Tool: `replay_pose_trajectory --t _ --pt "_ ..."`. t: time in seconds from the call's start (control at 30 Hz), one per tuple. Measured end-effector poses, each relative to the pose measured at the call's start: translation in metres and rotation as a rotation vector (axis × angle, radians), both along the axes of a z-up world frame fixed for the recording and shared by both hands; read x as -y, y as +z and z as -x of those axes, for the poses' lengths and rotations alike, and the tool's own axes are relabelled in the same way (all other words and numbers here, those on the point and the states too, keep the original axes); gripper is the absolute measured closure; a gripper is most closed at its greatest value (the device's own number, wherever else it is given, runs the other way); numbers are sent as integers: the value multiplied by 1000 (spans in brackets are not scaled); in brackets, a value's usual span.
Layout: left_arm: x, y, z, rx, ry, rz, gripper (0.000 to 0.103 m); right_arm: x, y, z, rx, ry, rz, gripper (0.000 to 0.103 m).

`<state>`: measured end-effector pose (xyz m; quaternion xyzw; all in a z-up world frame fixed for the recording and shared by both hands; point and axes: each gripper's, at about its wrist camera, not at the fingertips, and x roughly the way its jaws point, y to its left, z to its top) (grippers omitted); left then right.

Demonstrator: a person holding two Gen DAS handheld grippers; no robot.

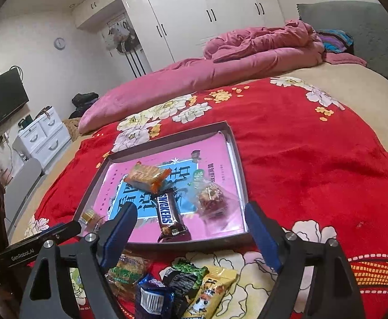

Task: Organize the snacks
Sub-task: 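Withdraw both tools from the tray back toward the snack pile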

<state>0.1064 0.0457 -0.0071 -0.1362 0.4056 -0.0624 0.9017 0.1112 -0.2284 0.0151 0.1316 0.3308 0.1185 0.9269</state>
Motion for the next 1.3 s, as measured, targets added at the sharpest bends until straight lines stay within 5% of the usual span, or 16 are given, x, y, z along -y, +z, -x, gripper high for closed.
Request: replay_pose_trajectory --t 1.3 --pt "4 -24 38 -179 -10 -105 24 -43 -29 46 -190 167 150 20"
